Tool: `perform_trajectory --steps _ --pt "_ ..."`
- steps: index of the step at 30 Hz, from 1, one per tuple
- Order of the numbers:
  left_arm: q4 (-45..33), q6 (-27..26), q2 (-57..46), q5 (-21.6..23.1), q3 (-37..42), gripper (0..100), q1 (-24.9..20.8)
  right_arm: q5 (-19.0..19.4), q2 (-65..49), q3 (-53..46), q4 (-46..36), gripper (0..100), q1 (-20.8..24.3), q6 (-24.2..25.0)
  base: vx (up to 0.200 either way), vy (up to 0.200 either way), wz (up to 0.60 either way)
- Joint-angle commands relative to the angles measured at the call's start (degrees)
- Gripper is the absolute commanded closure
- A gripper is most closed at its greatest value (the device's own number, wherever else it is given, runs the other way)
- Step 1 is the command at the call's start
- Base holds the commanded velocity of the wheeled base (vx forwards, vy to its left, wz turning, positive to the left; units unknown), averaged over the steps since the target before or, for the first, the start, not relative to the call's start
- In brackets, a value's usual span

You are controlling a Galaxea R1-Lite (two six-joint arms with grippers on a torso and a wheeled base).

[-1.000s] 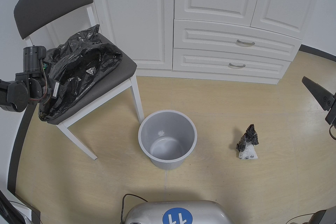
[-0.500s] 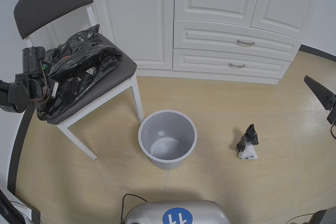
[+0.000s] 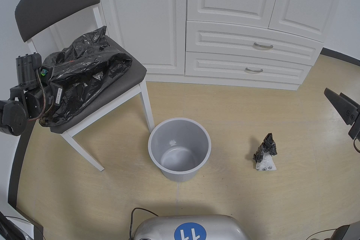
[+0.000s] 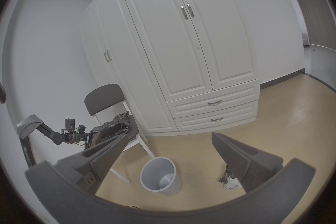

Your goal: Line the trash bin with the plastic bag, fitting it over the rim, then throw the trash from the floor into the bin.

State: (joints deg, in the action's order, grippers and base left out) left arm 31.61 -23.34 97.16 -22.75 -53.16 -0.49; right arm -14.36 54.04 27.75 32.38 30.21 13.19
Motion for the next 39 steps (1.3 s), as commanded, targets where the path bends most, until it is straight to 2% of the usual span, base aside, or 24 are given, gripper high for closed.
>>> perform_trajectory --steps 1,5,6,11,20,22,25,31,37,39 --pt "7.85 1.81 -3.99 6.75 9.22 100 -0.48 -0.05 0.71 -1.73 0.05 0 -0.41 -1.32 0.0 0.0 0.0" --pt "11.54 4.8 -4.96 8.42 11.33 100 -1.18 -0.05 0.71 -2.35 0.05 0 -0.41 -3.08 0.0 0.0 0.0" --pt "11.81 7.35 -6.19 8.42 11.59 100 -2.68 -0.49 0.71 -2.7 0.14 0 -0.41 -5.1 0.0 0.0 0.0" --pt "11.63 12.71 -7.16 8.42 13.26 100 -5.75 -4.71 1.33 -3.84 0.58 0 0.03 -9.67 0.0 0.0 0.0" --pt "11.28 20.8 -6.37 8.42 9.48 100 -10.59 -4.89 3.26 -3.84 0.14 0 0.11 -9.41 0.0 0.0 0.0" --pt "11.28 24.49 -6.46 8.42 7.9 100 -12.61 -4.54 5.64 -4.45 0.05 0 0.73 -8.44 0.0 0.0 0.0" --pt "11.28 26.95 -7.16 8.69 7.9 100 -14.81 -4.54 8.54 -4.63 0.23 0 2.75 -6.07 0.0 0.0 0.0" --pt "12.16 27.92 -8.04 9.21 7.28 100 -17.62 -4.45 14.95 -4.1 0.76 0 6.09 0.26 0.0 0.0 0.0" --pt "12.42 31.52 -9.71 11.76 7.11 100 -20.61 -4.89 20.05 -3.58 2.07 0 9.17 2.54 0.0 0.0 0.0" --pt "12.34 32.93 -11.55 12.38 6.84 100 -22.45 -5.06 23.21 -4.45 6.12 0 10.57 3.33 0.0 0.0 0.0"
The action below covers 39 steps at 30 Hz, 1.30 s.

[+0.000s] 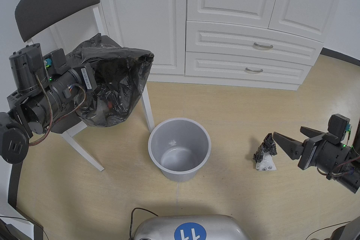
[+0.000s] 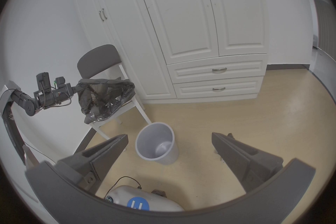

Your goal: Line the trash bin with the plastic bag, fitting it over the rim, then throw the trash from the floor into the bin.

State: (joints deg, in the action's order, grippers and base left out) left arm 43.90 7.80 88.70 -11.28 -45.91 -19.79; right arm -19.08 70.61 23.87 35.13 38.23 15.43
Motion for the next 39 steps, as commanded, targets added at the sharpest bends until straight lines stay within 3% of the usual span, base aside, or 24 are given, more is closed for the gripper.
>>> perform_trajectory --steps 1,13,28,35,39 --pt "0.05 1.95 -3.53 0.91 -0.41 100 -3.95 -0.26 7.97 -0.93 5.3 0 2.99 1.53 0.0 0.0 0.0" --pt "2.07 5.65 -5.38 0.03 -1.38 100 -11.77 -2.98 17.72 -3.74 19.27 0 7.3 4.34 0.0 0.0 0.0" --pt "2.6 6.52 -6.96 -0.06 -0.41 100 -18.36 -3.25 19.04 -2.69 19.89 0 7.47 5.13 0.0 0.0 0.0" --pt "3.04 6.44 -6.96 0.03 -0.06 100 -19.94 -3.07 19.04 -0.4 22.35 0 7.39 10.85 0.0 0.0 0.0" --pt "5.94 6.35 -6.96 -0.06 0.65 100 -21.52 -2.98 20.1 -0.4 22.35 0 7.65 11.11 0.0 0.0 0.0"
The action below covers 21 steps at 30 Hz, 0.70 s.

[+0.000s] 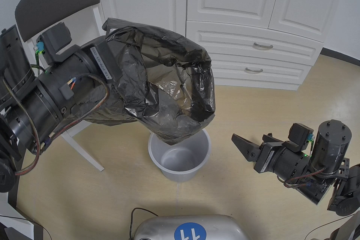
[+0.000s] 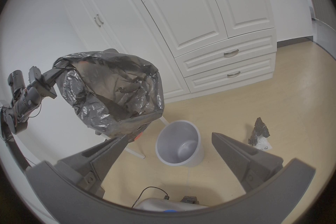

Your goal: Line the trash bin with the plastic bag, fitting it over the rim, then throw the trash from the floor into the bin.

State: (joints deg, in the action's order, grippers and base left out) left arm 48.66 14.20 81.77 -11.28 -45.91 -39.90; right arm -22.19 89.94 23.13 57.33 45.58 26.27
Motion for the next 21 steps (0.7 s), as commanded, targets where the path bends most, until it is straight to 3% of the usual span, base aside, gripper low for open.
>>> perform_trajectory --steps 1,10,21 --pt "1.7 -0.05 -0.04 -0.06 0.82 100 -1.67 0.13 0.94 0.34 0.15 0 0.3 0.27 0.0 0.0 0.0" --pt "3.63 -0.32 -1.0 0.03 3.28 100 -6.33 -0.05 1.29 2.89 0.24 0 -0.05 3.52 0.0 0.0 0.0" --pt "3.72 -0.58 -1.09 0.03 3.9 100 -8.44 0.04 1.73 2.71 -0.56 0 -0.4 3.79 0.0 0.0 0.0"
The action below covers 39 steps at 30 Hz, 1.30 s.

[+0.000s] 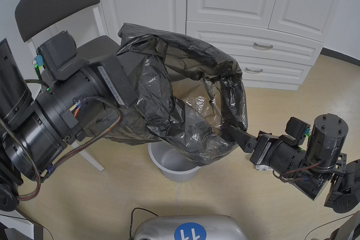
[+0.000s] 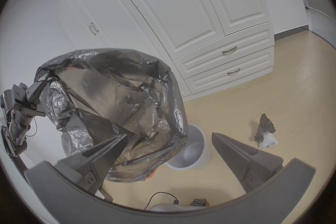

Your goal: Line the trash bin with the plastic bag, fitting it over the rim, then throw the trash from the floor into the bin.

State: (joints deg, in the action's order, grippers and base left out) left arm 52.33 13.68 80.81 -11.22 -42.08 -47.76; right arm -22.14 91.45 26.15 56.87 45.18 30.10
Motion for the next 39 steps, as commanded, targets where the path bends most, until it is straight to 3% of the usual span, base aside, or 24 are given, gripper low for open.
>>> perform_trajectory --steps 1,9,17,21,28,39 --pt "0.31 -0.05 -0.22 -0.03 0.07 100 -0.75 -0.01 0.48 -0.57 -0.09 0 0.0 -0.13 0.0 0.0 0.0" --pt "4.0 -0.14 -0.3 0.23 1.04 100 -0.75 -0.1 0.48 -0.57 -1.59 0 -0.18 -0.39 0.0 0.0 0.0" --pt "9.45 -0.14 -0.48 0.76 2.79 100 -0.84 0.34 -1.89 -0.22 -8.97 0 -0.09 -0.66 0.0 0.0 0.0" --pt "12.27 -0.14 -1.18 3.22 4.99 100 -2.07 0.6 -4.0 0.39 -8.71 0 -0.18 -0.22 0.0 0.0 0.0" --pt "16.22 -2.25 -3.38 11.39 10.88 100 -2.25 0.69 -5.67 1.54 -8.71 0 -0.18 0.05 0.0 0.0 0.0" --pt "17.45 -3.04 -3.29 12.09 10.7 100 -2.25 0.6 -6.64 0.75 -11.61 0 -0.09 -0.66 0.0 0.0 0.0"
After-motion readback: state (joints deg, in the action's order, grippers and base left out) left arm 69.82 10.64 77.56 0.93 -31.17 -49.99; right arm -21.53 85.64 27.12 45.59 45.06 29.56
